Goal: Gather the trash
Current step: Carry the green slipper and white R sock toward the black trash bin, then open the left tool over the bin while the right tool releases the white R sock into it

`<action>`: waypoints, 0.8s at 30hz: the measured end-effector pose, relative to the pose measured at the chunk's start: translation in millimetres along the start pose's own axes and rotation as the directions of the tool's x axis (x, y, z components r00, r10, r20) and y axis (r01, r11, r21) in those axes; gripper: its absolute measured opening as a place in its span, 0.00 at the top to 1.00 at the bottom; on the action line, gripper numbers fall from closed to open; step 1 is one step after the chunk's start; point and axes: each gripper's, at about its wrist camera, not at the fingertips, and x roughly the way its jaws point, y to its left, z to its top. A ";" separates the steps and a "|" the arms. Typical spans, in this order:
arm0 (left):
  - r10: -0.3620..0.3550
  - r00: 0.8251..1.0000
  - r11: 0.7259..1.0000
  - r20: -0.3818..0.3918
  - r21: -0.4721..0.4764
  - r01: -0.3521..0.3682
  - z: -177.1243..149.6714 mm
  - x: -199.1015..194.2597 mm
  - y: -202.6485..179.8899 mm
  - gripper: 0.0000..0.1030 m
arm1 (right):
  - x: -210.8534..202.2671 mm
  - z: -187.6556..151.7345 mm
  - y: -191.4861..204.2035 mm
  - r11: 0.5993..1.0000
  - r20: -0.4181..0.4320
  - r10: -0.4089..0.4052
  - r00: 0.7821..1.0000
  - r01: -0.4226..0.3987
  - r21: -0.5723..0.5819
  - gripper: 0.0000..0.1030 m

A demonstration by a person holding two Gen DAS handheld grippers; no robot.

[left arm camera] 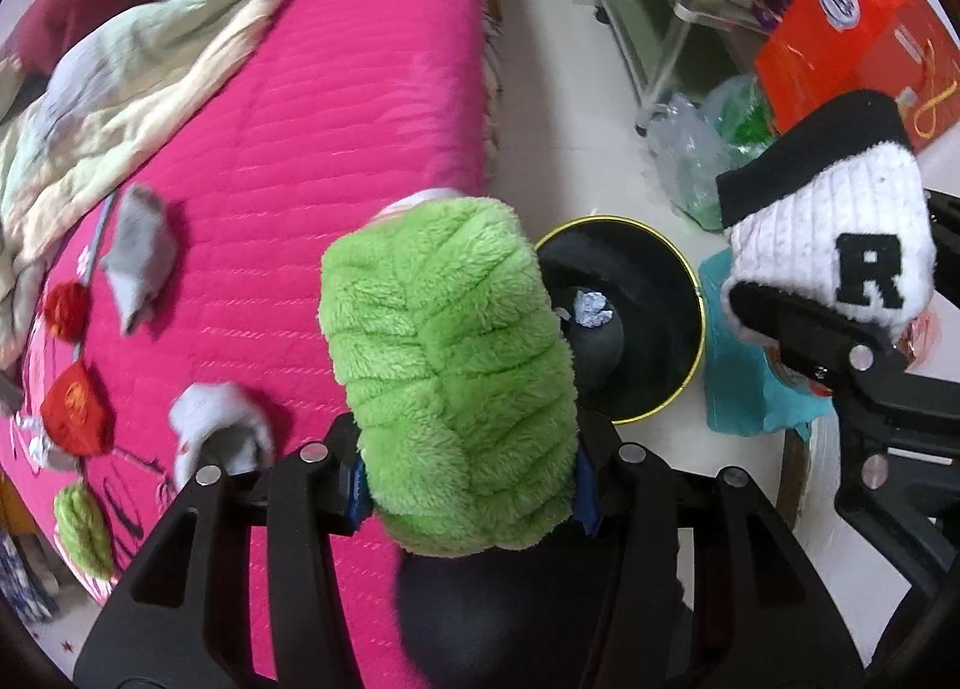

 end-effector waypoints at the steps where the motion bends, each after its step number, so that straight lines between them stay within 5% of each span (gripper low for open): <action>1: -0.005 1.000 1.000 -0.004 0.013 0.005 2.2 2.4 -3.7 0.52 | 0.3 -2.2 -5.1 1.000 -0.002 -0.006 1.000 0.006 0.011 0.70; 11: -0.040 0.997 0.990 -0.060 0.131 0.047 27.8 35.7 -47.5 0.51 | 9.4 -14.6 -40.7 0.994 -0.030 -0.044 0.999 0.046 0.101 0.70; 15: 0.001 0.999 0.988 -0.045 0.154 0.006 32.4 36.3 -48.5 0.16 | 15.1 -14.9 -47.1 0.992 -0.040 -0.051 0.998 0.055 0.111 0.70; 24: 0.023 0.999 0.989 -0.040 0.144 -0.017 31.5 34.3 -37.1 0.16 | 34.8 -10.9 -46.1 0.992 -0.077 -0.053 0.996 0.061 0.109 0.68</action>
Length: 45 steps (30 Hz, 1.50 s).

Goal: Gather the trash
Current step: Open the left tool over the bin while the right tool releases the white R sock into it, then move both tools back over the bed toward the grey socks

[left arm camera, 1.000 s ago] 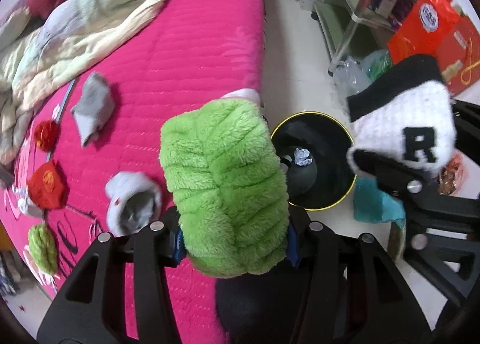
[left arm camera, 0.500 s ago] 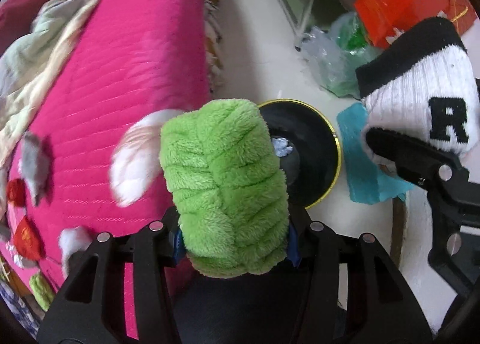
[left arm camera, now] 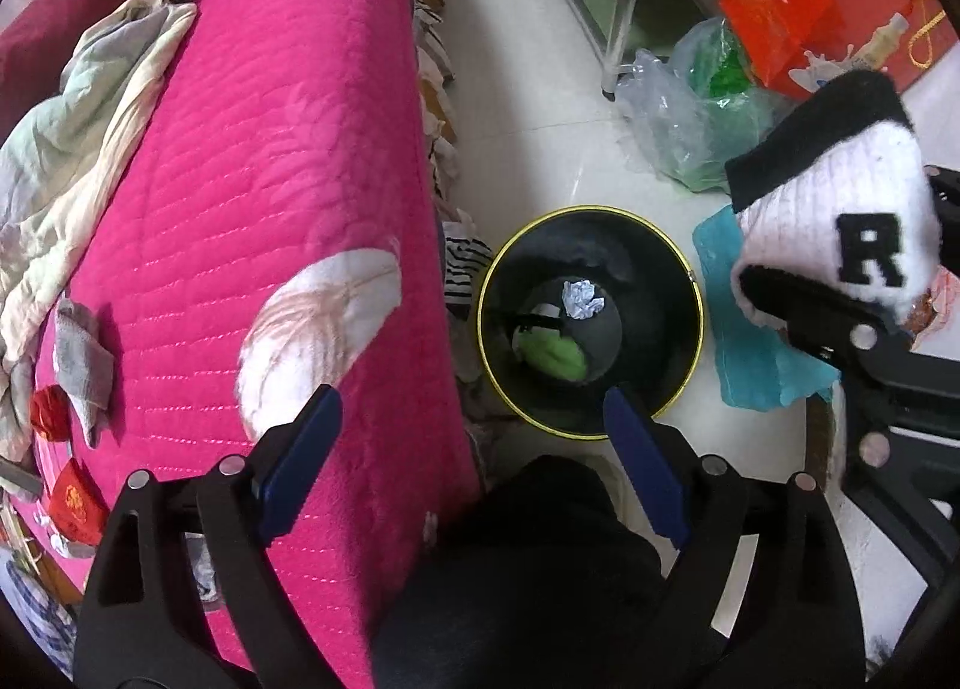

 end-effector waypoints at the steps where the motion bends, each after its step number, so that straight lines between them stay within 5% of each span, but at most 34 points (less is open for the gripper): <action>1: -0.002 1.000 1.000 -0.001 -0.009 0.002 -1.5 -0.9 3.0 0.16 | 4.6 0.3 2.7 1.000 -0.014 -0.007 1.000 0.007 -0.004 0.66; 9: -0.007 1.000 0.998 -0.002 -0.067 0.007 -17.2 -10.4 24.0 0.16 | 16.7 4.1 14.3 0.999 -0.028 -0.031 0.999 0.031 -0.023 0.41; 45: 0.022 0.997 0.941 0.069 -0.338 0.003 -111.1 -75.5 119.3 0.16 | -26.0 34.6 129.6 0.970 0.041 0.037 0.998 -0.026 -0.241 0.33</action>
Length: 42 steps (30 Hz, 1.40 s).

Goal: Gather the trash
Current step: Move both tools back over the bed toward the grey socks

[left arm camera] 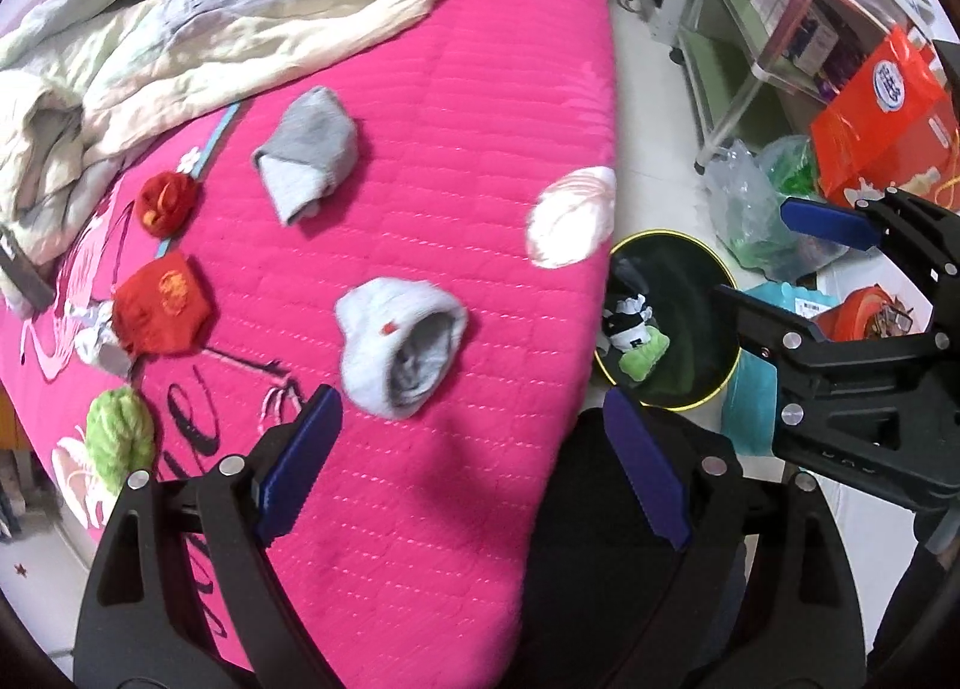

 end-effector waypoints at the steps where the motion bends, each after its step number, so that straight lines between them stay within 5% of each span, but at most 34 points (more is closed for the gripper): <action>1: 0.002 1.000 1.000 0.000 -0.005 -0.002 -1.6 -0.3 2.2 0.16 | -1.8 2.6 3.9 1.000 0.008 -0.006 1.000 0.006 -0.008 0.33; 15: 0.043 0.999 0.991 0.003 -0.125 -0.042 -30.5 -9.5 56.7 0.16 | -5.9 33.9 70.2 0.989 0.044 0.041 0.998 -0.034 -0.147 0.30; 42: 0.095 0.995 0.934 -0.017 -0.346 -0.095 -83.1 -16.8 168.2 0.16 | 13.2 83.6 192.2 0.925 0.033 0.128 0.991 -0.107 -0.365 0.31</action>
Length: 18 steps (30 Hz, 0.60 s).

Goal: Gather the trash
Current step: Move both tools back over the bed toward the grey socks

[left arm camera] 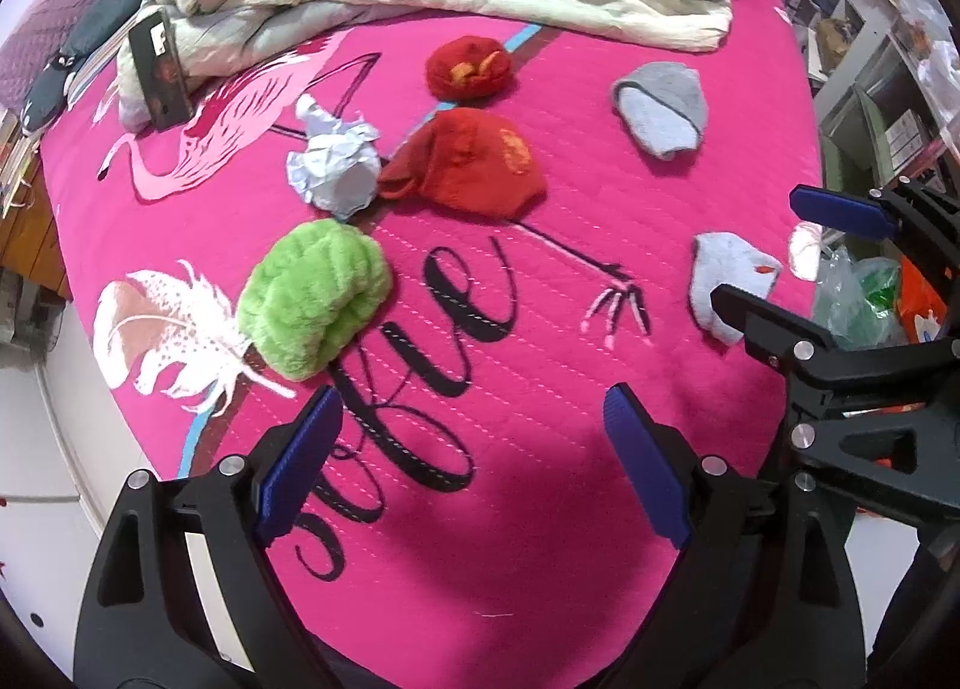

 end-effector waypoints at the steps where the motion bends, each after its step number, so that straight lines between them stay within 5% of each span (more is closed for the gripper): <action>1: 0.002 1.000 1.000 0.000 -0.001 -0.002 0.1 0.4 1.8 0.16 | 1.2 2.1 1.6 1.000 -0.001 0.002 1.000 -0.002 -0.004 0.31; 18: 0.008 1.000 0.999 -0.030 -0.054 -0.009 4.1 20.8 44.7 0.16 | 26.0 37.9 19.5 0.999 -0.014 0.047 0.999 -0.047 -0.023 0.31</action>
